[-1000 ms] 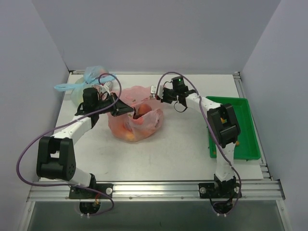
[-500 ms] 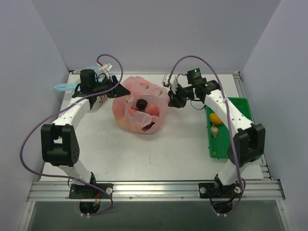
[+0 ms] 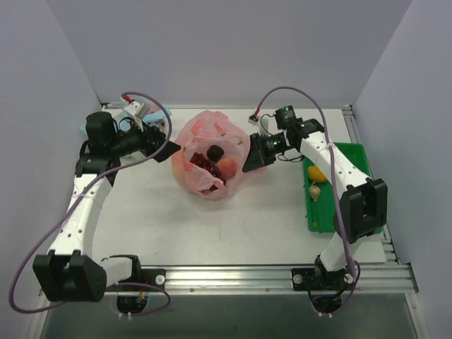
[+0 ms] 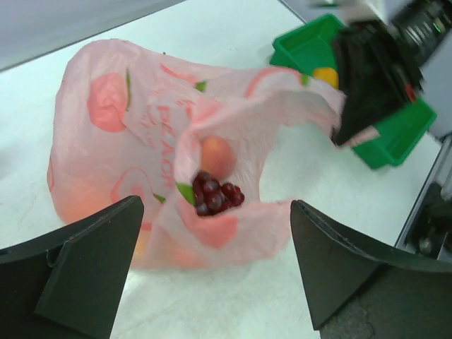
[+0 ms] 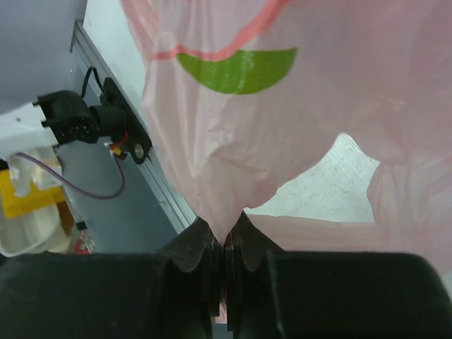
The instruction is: Place the fake fruits into the plastic bag and tie a complex knot
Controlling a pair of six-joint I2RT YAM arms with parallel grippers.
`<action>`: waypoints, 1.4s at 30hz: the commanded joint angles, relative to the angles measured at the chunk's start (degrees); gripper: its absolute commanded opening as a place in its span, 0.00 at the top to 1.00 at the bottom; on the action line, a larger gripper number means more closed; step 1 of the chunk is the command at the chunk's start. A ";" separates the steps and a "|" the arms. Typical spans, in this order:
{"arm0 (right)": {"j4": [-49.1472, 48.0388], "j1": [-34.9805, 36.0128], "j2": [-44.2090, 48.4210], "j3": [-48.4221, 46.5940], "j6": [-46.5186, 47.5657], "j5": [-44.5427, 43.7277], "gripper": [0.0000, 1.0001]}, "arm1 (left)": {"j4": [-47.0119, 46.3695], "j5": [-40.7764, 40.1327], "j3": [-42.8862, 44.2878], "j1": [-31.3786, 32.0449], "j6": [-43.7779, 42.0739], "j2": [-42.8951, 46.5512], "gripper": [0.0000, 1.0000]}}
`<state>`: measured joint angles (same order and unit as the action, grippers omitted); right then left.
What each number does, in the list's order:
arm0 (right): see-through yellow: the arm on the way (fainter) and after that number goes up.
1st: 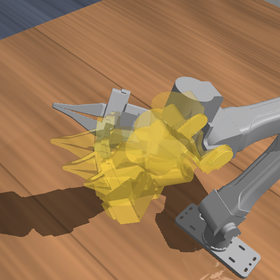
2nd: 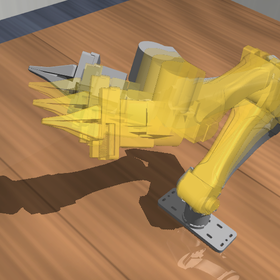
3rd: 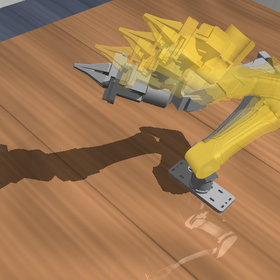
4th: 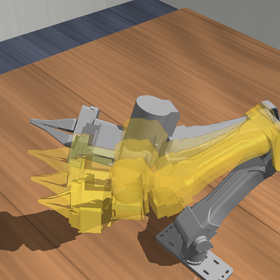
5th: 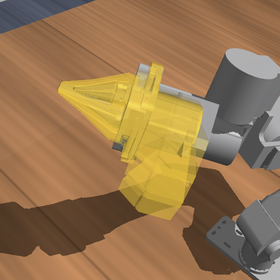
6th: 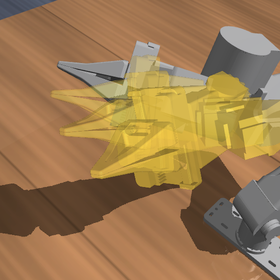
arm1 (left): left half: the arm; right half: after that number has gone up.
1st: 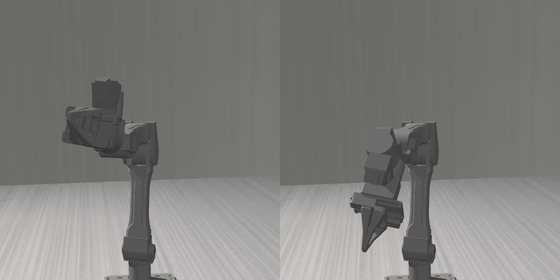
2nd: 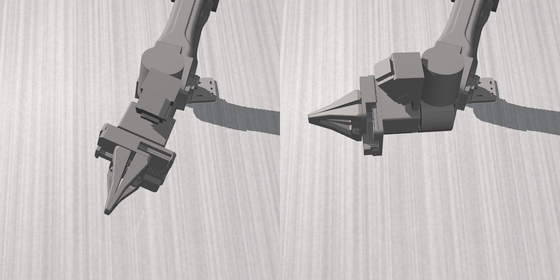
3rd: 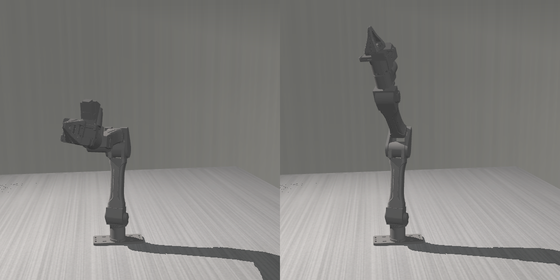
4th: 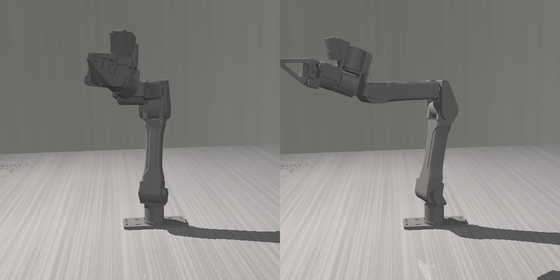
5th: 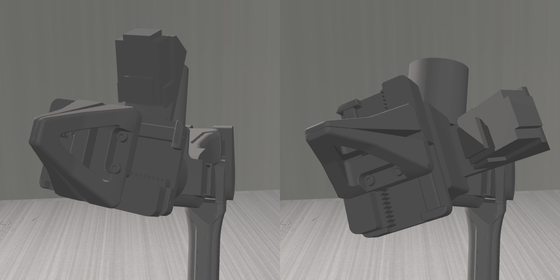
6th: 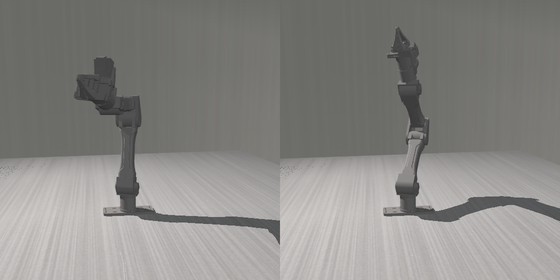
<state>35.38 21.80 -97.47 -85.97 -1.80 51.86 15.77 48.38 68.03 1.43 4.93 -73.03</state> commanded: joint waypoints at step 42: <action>-2.15 -3.34 3.43 5.64 -9.97 3.52 1.00 | -6.29 -33.00 -16.45 44.62 -46.33 0.70 0.33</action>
<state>32.51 19.73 -97.23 -80.97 -11.81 53.45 9.72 15.92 48.14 46.09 -41.06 -72.42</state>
